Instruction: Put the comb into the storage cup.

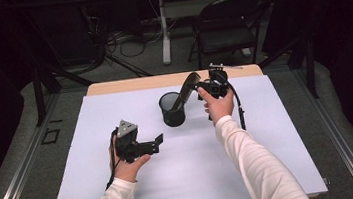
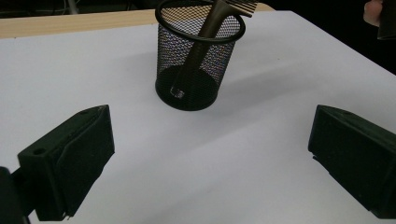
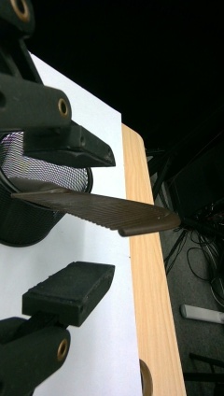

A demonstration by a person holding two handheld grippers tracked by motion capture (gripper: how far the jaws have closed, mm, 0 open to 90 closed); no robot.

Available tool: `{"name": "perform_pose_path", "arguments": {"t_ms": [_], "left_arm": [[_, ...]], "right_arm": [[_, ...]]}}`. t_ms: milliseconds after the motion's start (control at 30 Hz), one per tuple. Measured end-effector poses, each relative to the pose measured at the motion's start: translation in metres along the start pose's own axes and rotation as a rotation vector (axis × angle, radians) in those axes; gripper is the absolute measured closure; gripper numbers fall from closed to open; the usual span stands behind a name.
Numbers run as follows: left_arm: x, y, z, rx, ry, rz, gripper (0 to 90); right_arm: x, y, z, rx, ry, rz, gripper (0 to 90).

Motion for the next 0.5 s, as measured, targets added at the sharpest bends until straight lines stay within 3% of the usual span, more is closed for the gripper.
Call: {"name": "perform_pose_path", "arguments": {"t_ms": [500], "left_arm": [[0.000, 0.000, 0.000, -0.002, 0.000, -0.001, 0.6]], "right_arm": [[-0.004, -0.004, -0.014, 0.015, -0.026, -0.063, 40.1]]}}
Point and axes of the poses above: each handheld gripper's, and its own axes: z roughly forward along the jaws, x roughly out of its top, y roughly to its right, the point moved 6 cm from there along z, roughly forward along the jaws, and after that the axes turned 3 degrees about -z, right-handed, at the moved point
